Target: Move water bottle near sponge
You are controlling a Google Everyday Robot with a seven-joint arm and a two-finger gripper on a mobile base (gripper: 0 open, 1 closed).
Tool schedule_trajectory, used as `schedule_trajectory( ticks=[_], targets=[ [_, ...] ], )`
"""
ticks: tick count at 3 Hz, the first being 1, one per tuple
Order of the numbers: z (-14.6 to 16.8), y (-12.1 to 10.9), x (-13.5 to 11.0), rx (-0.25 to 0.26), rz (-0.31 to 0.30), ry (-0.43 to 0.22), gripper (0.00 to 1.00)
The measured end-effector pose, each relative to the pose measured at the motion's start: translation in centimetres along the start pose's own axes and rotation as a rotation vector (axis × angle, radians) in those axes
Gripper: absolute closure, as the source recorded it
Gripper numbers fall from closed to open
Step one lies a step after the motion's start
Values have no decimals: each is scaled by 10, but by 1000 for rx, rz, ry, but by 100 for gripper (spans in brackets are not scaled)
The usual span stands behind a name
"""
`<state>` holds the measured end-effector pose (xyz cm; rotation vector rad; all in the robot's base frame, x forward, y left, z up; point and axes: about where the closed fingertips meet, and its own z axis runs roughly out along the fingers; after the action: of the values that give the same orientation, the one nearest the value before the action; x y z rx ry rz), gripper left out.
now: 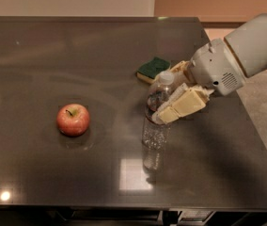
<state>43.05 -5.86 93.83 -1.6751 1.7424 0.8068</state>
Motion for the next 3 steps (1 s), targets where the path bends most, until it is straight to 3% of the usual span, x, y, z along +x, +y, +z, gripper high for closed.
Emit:
schedule_trajectory(
  ticks=[2, 3],
  targets=[
    [-8, -17, -7, 28, -22, 21, 86],
    [-17, -48, -14, 85, -36, 30, 100]
  ],
)
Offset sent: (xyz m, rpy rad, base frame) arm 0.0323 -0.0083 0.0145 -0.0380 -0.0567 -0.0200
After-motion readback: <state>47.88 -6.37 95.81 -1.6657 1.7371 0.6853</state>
